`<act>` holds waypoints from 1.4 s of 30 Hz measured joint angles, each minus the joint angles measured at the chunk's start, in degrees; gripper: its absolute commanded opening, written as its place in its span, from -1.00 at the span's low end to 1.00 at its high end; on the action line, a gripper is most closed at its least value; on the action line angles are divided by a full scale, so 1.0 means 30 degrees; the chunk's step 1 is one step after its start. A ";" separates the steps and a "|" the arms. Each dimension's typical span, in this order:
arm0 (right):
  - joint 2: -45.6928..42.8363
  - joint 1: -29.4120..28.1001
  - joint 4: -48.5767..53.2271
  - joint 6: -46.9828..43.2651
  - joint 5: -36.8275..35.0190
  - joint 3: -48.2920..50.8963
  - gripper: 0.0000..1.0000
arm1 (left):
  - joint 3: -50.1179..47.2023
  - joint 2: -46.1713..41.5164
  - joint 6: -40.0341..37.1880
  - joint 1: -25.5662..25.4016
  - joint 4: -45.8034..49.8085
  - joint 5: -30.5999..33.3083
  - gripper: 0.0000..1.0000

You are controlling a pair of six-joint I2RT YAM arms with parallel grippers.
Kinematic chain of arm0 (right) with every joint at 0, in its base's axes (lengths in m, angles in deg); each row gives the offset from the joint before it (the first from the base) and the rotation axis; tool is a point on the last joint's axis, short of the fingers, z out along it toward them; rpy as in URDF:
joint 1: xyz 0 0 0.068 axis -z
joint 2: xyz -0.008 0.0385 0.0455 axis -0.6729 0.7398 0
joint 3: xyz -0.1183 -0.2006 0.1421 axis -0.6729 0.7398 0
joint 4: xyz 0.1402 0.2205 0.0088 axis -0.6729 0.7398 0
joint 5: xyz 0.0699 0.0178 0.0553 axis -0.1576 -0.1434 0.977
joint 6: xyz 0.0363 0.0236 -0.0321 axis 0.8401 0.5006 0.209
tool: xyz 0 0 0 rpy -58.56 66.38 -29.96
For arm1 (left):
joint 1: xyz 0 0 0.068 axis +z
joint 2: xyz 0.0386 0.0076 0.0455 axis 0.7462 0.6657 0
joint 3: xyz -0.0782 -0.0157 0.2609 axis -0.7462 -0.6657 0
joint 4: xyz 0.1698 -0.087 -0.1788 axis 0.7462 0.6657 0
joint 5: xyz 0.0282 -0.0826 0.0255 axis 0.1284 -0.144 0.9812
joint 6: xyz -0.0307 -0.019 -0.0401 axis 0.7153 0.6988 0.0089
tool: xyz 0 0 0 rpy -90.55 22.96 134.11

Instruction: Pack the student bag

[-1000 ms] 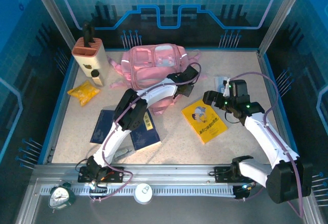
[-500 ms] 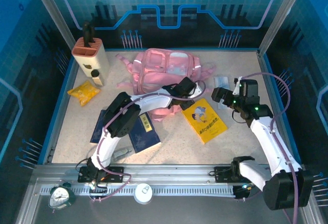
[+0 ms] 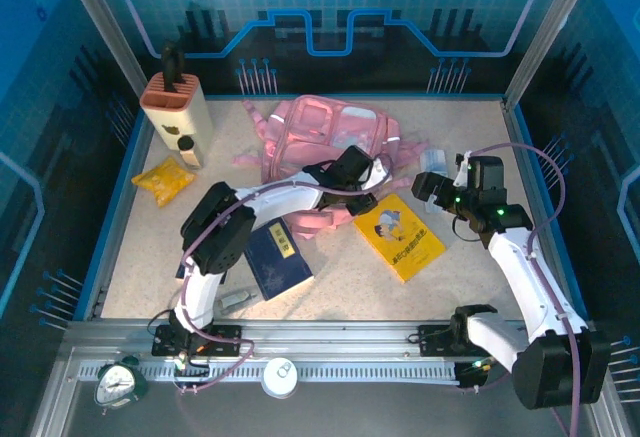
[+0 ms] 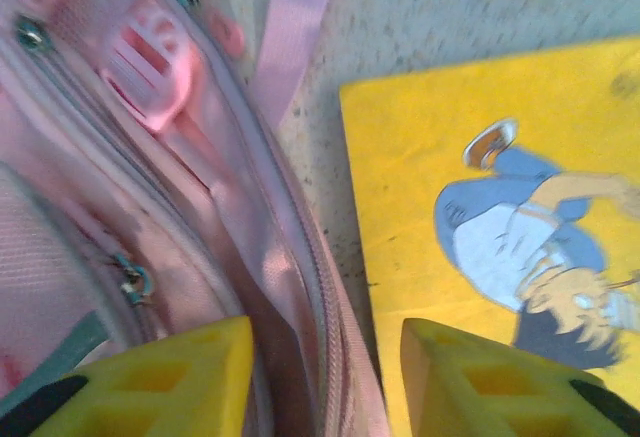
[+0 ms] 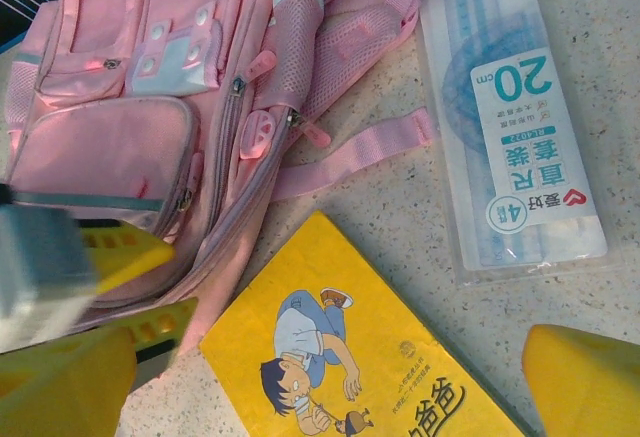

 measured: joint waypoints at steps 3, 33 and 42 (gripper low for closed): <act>0.0022 0.0000 0.0146 0.0015 0.0124 0.0000 0.99 | -0.0189 -0.1858 0.1501 0.0000 0.0000 -0.0182 0.06; 1.2859 -0.2404 -0.3708 0.3446 0.2557 -0.5632 0.65 | -1.0120 -0.8939 2.4392 0.0408 -0.2433 -0.0073 0.24; 1.5613 -0.2987 -0.5020 0.3060 0.3461 -0.5646 0.10 | -1.0520 -0.6936 2.3984 0.2120 -0.3599 -0.1195 0.19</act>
